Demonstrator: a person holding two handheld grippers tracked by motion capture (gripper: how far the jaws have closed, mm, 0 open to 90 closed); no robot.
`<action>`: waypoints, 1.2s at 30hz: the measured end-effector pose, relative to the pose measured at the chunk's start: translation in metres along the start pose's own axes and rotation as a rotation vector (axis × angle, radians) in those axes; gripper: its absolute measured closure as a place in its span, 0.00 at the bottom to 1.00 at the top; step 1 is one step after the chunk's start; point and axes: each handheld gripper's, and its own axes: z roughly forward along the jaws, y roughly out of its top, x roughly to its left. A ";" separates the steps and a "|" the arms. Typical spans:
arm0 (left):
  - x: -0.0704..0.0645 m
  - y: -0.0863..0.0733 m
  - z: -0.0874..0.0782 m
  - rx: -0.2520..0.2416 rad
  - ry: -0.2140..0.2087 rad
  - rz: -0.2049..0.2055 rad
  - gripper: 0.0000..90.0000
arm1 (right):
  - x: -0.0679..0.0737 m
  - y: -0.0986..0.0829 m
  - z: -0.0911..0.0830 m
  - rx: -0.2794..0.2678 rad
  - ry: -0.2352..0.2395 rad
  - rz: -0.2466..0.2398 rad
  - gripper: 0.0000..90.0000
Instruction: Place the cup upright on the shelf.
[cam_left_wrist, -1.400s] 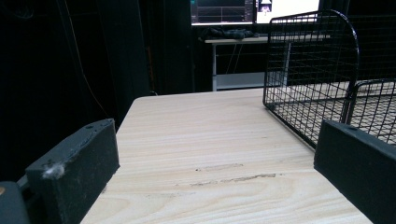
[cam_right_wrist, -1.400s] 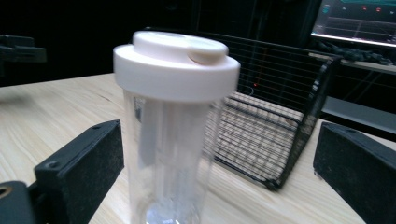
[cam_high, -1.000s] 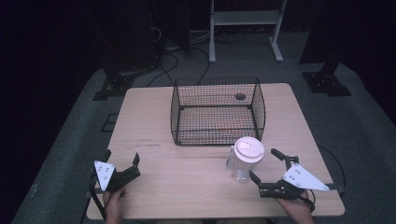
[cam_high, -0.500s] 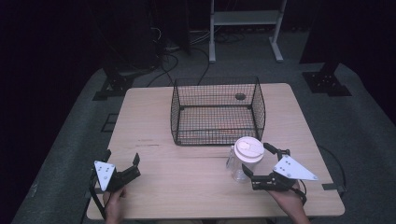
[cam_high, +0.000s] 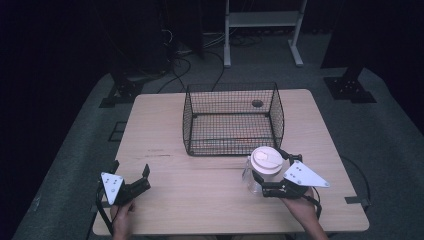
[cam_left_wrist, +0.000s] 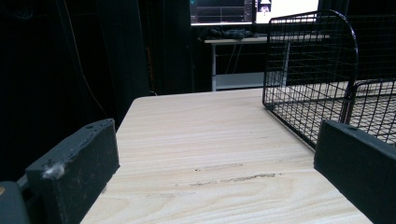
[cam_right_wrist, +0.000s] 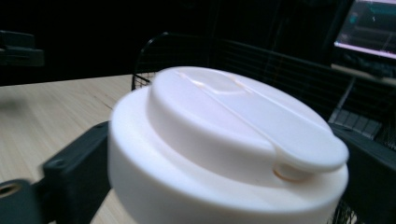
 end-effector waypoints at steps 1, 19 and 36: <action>0.000 0.000 0.000 0.000 0.000 0.000 0.00 | 0.000 0.001 0.000 0.004 -0.002 -0.001 0.04; 0.000 0.000 0.000 0.000 -0.002 0.002 0.00 | 0.003 0.033 0.010 0.013 0.024 0.002 0.05; 0.000 0.000 0.000 -0.002 0.000 -0.005 0.00 | -0.007 0.090 0.032 -0.033 0.019 -0.004 0.05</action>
